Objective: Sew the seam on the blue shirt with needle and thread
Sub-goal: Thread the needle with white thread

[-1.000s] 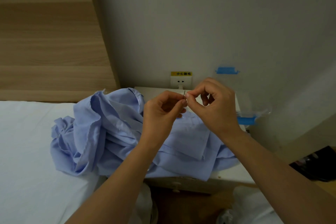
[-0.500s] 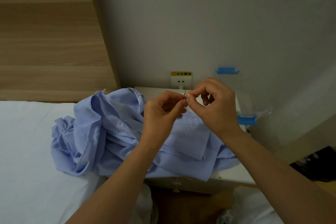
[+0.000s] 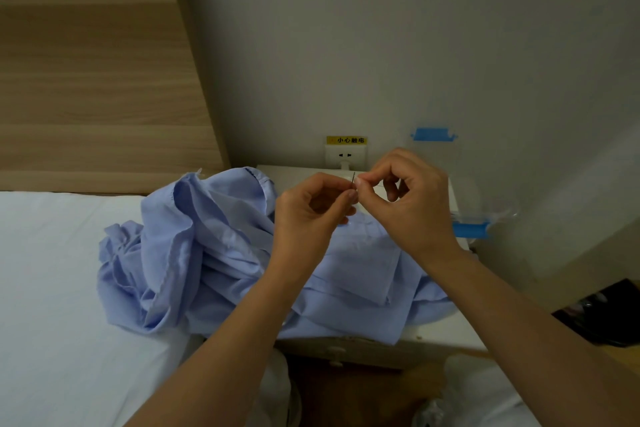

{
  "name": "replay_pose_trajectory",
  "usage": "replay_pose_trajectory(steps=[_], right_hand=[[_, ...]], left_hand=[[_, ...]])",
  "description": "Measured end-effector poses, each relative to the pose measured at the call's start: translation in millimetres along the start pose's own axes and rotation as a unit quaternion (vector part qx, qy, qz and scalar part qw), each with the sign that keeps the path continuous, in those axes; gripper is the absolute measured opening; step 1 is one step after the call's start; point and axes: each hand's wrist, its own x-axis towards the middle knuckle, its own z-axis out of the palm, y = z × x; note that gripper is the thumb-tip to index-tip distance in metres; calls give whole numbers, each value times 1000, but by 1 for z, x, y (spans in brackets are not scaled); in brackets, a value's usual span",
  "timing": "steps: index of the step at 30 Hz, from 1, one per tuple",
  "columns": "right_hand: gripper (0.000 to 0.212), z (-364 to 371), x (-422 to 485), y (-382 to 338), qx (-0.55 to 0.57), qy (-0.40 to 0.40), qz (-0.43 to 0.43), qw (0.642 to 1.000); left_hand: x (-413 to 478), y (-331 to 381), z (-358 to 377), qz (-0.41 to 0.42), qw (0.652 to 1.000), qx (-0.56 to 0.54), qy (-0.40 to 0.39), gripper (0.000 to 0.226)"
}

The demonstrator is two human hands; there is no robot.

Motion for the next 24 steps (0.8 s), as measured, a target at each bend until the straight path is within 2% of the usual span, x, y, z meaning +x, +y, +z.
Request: replay_pose_trajectory(steps=[24], right_hand=[[15,0,1,-1,1,4,1,1000]], left_hand=[[-1,0,0,-4,1000,2,1,8]])
